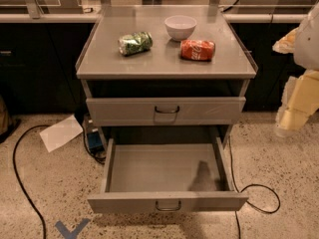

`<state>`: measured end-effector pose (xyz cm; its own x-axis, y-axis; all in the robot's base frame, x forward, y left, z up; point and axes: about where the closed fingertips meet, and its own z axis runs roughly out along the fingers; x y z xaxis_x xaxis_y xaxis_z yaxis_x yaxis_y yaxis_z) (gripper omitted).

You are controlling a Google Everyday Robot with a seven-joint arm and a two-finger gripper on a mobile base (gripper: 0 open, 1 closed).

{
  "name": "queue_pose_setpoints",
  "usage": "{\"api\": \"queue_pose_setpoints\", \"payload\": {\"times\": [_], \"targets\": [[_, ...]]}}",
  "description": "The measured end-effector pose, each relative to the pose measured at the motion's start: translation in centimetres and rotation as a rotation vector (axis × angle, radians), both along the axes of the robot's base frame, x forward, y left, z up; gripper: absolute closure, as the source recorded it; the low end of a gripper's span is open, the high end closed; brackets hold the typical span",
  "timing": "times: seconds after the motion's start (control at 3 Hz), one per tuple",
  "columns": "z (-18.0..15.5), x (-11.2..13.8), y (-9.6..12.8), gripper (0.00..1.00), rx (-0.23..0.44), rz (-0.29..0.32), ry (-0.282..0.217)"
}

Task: Close middle drawer

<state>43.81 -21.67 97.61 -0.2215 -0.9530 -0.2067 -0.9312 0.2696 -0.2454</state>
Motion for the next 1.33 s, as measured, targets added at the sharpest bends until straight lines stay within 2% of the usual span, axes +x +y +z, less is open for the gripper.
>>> {"api": "queue_pose_setpoints", "payload": {"times": [0.33, 0.67, 1.0, 1.33], "targets": [[-0.2, 0.0, 0.1, 0.0, 0.007, 0.007, -0.005], [-2.5, -0.1, 0.8, 0.0, 0.048, 0.04, 0.004], [-6.5, -0.1, 2.5, 0.0, 0.097, 0.072, 0.02], [-11.7, -1.1, 5.3, 0.0, 0.139, 0.111, 0.079]]}}
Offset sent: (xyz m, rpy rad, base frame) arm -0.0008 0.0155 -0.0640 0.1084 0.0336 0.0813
